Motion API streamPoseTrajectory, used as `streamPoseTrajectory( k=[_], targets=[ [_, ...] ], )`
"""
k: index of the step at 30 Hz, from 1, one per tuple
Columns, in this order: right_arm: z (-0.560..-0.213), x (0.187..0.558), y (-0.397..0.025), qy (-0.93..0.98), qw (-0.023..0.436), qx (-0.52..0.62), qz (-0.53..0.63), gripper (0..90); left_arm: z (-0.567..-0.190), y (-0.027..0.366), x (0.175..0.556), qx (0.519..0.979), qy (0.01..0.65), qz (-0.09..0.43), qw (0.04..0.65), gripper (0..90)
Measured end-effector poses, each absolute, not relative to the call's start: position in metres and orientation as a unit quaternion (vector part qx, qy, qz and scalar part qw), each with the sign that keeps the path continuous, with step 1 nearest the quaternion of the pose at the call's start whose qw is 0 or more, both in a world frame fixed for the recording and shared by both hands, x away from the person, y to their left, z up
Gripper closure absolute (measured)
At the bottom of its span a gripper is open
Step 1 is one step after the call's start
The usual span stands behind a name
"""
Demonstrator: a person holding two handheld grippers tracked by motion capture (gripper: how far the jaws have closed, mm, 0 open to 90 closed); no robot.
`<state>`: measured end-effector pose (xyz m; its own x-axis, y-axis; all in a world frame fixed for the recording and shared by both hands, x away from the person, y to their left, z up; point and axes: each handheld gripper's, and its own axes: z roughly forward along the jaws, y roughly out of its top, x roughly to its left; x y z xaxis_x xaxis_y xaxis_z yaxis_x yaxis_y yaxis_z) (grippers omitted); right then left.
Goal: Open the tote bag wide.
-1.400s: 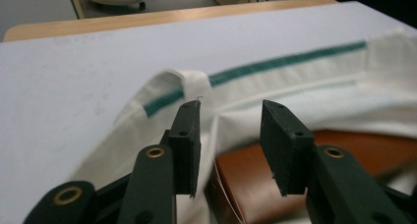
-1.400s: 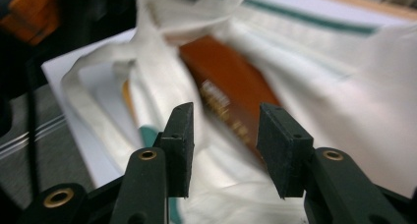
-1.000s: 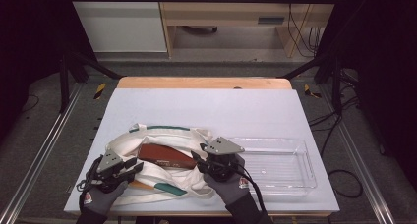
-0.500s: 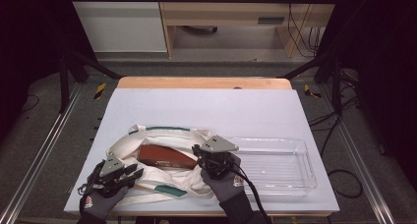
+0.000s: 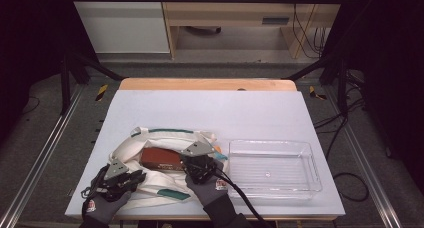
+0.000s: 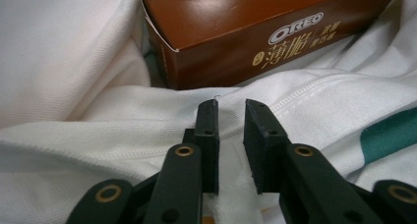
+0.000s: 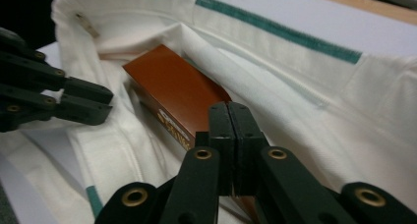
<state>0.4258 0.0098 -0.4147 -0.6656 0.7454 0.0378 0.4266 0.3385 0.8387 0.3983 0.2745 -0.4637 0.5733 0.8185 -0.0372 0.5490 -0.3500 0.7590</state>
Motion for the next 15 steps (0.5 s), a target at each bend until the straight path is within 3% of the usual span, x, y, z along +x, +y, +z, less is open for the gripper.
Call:
streamPoseTrajectory(
  k=[6,15],
  targets=[
    [-0.428,0.434,0.02,0.801,0.189,0.385,0.417,90.0,-0.465,0.275,0.399,0.804,0.43,0.175,0.371,81.6],
    [-0.435,0.446,0.013,0.794,0.214,0.422,0.383,90.0,-0.467,0.273,0.4,0.81,0.43,0.171,0.362,82.2]
  ],
)
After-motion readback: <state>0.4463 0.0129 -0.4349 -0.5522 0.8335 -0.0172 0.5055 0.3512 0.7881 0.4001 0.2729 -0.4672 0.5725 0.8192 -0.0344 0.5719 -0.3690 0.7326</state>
